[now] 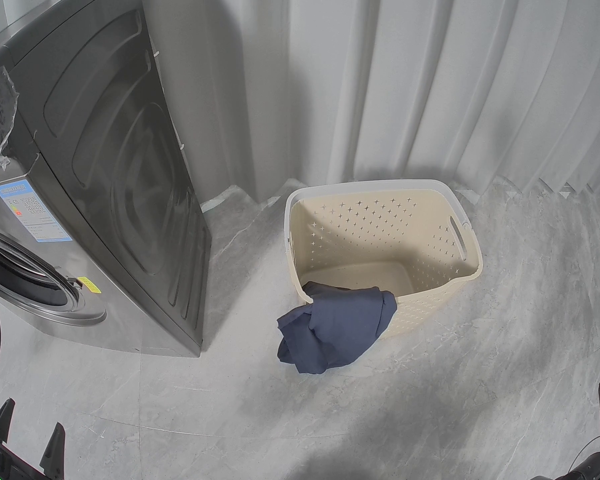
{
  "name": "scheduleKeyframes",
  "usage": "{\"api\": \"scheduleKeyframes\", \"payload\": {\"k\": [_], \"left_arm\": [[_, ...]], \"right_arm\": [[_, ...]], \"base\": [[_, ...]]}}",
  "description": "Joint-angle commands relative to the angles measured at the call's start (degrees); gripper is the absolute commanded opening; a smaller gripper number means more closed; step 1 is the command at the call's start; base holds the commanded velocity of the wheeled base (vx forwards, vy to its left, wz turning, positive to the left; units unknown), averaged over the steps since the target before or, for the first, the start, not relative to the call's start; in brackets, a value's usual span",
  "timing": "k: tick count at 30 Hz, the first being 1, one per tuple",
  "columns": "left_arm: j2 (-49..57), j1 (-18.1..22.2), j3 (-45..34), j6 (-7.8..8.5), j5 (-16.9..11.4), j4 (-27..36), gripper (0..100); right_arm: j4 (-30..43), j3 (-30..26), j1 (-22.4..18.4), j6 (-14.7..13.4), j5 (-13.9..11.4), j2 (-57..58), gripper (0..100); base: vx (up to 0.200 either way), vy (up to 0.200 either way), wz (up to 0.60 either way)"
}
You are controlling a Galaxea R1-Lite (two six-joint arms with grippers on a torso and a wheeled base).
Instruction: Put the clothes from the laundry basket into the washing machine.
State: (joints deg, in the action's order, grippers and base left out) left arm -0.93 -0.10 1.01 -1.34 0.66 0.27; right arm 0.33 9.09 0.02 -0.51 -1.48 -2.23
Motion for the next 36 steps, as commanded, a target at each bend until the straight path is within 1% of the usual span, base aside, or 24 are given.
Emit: {"api": "scheduleKeyframes", "payload": {"k": [1,2,3,4,5,6,8,12,14,15,16,18,20,21,23,24,25,26,28,29,30,31,32,36], "left_arm": [[0.57,-0.08,-0.92,-0.07,-0.04,0.00,100],[0.57,0.01,-0.92,-0.15,0.04,0.00,100],[0.57,0.01,-0.92,-0.15,0.04,0.00,100],[0.57,0.01,-0.92,-0.24,0.04,0.00,100],[0.57,0.01,-0.92,-0.24,0.04,0.00,100],[0.57,0.01,-0.92,-0.15,0.04,0.00,100],[0.57,0.01,-0.92,-0.15,0.04,0.00,100],[0.57,0.01,-0.92,-0.24,0.04,0.00,100],[0.57,0.01,-0.92,-0.24,0.04,0.00,100],[0.57,0.01,-0.92,-0.24,0.04,0.00,100],[0.57,0.01,-0.92,-0.24,0.04,0.00,100],[0.57,0.01,-0.92,-0.24,0.04,0.00,100],[0.57,0.01,-0.92,-0.33,0.13,0.00,100],[0.57,0.01,-0.92,-0.33,0.13,0.00,100],[0.57,0.01,-0.92,-0.33,0.13,0.00,100],[0.57,0.01,-0.92,-0.33,0.13,0.00,100],[0.57,0.01,-0.84,-0.33,0.13,0.00,100],[0.57,0.01,-0.92,-0.33,0.22,0.00,100],[0.57,0.01,-0.92,-0.42,0.22,0.00,100],[0.57,0.01,-0.92,-0.42,0.22,0.00,100],[0.57,0.01,-0.92,-0.50,0.22,0.00,100],[0.57,0.01,-0.92,-0.50,0.22,0.00,100],[0.57,0.01,-0.92,-0.50,0.22,0.00,100],[0.57,0.01,-0.92,-0.50,0.22,0.00,100]], "right_arm": [[4.15,4.79,0.33,-0.02,-5.47,-12.45,100],[3.71,4.53,0.15,-0.10,-7.05,-15.96,100],[3.45,4.44,0.15,-0.37,-7.93,-17.98,100],[3.36,4.44,0.15,-0.45,-8.11,-18.34,100],[3.19,4.44,0.33,-0.81,-9.51,-21.24,100],[1.87,4.44,0.59,-0.54,-11.71,-25.63,100],[-0.24,4.27,1.21,-0.45,-12.85,-29.41,100],[-7.62,4.27,5.16,-0.54,-13.03,-38.46,100],[-11.67,4.35,7.53,-0.81,-12.68,-42.68,100],[-11.93,4.35,7.71,-0.81,-12.59,-43.03,100],[-14.66,4.35,8.94,-0.98,-11.88,-46.99,100],[-17.12,4.35,9.82,-1.16,-10.65,-49.98,100],[-20.02,4.62,12.37,-2.30,-8.98,-53.58,100],[-20.90,4.79,13.33,-3.27,-8.63,-54.81,100],[-23.36,5.06,16.06,-7.05,-7.05,-58.77,100],[-24.50,5.06,17.11,-8.36,-6.26,-60.26,100],[-24.67,5.06,17.38,-8.72,-6.00,-60.52,100],[-27.40,5.06,20.63,-11.70,-2.57,-64.13,100],[-29.60,5.14,23.35,-13.29,0.33,-67.99,100],[-30.39,5.32,24.15,-13.55,1.04,-69.40,100],[-30.39,5.32,24.15,-13.55,1.04,-69.40,100],[-33.29,5.50,25.99,-13.73,2.18,-73.36,100],[-34.87,5.41,26.69,-13.73,2.62,-75.20,100],[-39.53,6.11,28.36,-13.55,5.87,-80.83,100]], "base": [[0.000,0.000,0.00],[0.000,0.000,0.00],[0.000,0.000,0.00],[0.000,0.000,0.00],[0.000,0.000,0.00],[0.000,0.000,0.00],[0.000,0.000,0.00],[0.000,0.000,0.00],[0.000,0.000,0.00],[0.000,0.000,0.00],[0.000,0.000,0.00],[0.000,0.000,0.00],[0.000,0.000,0.00],[0.000,0.000,0.00],[0.000,0.000,0.00],[0.000,0.000,0.00],[0.000,0.000,0.00],[0.000,0.000,0.00],[0.000,0.000,0.00],[0.000,0.000,0.00],[0.000,0.000,0.00],[0.000,0.000,0.00],[0.000,0.000,0.00],[0.000,0.000,0.00]]}}
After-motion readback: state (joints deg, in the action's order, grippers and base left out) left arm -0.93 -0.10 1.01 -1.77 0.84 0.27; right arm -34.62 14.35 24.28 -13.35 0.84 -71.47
